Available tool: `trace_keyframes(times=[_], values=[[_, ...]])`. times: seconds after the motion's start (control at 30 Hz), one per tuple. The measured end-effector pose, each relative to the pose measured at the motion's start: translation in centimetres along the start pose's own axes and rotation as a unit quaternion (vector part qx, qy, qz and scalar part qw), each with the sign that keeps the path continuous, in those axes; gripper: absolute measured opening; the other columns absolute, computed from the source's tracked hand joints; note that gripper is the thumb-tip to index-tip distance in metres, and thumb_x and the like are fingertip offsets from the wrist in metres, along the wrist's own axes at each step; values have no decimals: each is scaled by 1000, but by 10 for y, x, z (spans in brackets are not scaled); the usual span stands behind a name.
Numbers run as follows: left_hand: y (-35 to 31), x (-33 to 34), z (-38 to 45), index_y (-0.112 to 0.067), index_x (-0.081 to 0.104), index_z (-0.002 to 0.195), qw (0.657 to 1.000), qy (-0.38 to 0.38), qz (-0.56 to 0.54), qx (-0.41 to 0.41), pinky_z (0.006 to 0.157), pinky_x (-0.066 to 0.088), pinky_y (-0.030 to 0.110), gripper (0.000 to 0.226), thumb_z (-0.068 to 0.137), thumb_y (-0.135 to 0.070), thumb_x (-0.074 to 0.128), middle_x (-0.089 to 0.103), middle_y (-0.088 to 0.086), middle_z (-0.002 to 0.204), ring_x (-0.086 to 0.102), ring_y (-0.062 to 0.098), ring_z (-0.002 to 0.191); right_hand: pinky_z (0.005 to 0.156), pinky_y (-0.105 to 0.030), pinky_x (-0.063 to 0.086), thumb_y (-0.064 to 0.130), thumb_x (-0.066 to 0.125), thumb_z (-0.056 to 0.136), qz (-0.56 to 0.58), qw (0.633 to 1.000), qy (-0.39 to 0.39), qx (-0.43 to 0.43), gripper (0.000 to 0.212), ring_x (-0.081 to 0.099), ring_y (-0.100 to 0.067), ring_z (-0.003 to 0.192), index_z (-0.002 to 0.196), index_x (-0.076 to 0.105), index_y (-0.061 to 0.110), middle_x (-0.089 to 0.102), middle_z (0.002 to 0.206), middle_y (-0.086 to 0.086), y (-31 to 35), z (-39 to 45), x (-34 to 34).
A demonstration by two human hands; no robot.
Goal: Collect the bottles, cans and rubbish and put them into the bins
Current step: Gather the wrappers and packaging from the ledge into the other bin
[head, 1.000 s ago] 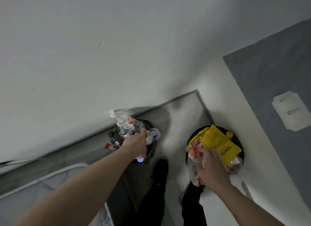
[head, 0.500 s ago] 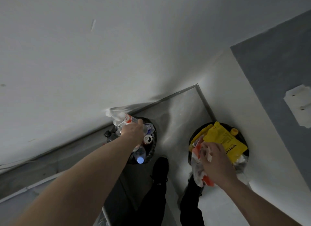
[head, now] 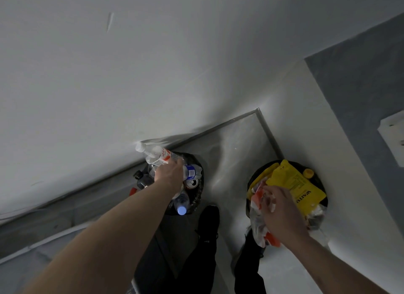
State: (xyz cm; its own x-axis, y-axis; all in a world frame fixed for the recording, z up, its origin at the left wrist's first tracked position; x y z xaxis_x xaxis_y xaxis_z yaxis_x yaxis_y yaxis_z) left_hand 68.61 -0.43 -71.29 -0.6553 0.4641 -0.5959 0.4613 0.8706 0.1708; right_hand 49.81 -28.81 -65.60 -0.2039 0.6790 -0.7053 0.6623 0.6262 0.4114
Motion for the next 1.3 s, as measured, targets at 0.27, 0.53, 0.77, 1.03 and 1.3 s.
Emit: trace_keyframes(times=[0.27,0.53,0.77,1.03,1.3], values=[[0,-10,-13,-17,23,156,1000,-14,-3,6,83,58,44,82,88,-16,68,32,11,154,61,41,118,84,-40,55,31,64,92,-4,1000,16,15,33,51,-17,106,124,55,31,52,124,5,14,-7,-7],[-7,-61,-88,-15,31,151,995,-71,-53,48,91,54,43,74,88,-24,68,36,7,149,58,33,120,107,-35,44,36,61,95,0,999,31,12,54,46,-20,129,144,47,20,48,141,0,42,-58,-51],[-37,-142,-227,-20,47,137,981,-121,-87,120,100,45,42,52,87,-21,61,44,4,136,49,28,123,116,-39,35,44,41,86,44,996,47,54,70,33,-21,146,154,34,30,35,158,1,60,-153,-134],[-82,-231,-361,-23,49,139,958,-160,-131,197,104,42,43,51,88,-27,54,35,3,146,44,28,130,110,-33,35,24,57,93,15,997,-13,77,56,40,-27,139,147,43,24,40,150,0,71,-278,-251],[-174,-305,-410,-25,40,146,944,-180,-103,258,115,35,41,60,90,-33,58,23,3,158,35,29,139,121,-32,25,29,58,96,42,988,-83,126,68,18,-22,153,157,30,22,14,168,-1,-5,-310,-328]])
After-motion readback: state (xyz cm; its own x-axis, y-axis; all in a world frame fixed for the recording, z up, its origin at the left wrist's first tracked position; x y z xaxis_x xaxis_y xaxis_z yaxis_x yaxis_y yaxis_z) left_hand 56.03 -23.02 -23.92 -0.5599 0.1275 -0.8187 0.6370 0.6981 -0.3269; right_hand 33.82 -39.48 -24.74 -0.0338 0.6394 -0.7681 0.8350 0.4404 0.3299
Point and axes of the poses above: each hand's wrist, its own z-axis towards the middle knuckle, its own x-axis out of the palm, y = z × x, the point moved 10 cm from there along z, towards the middle knuckle
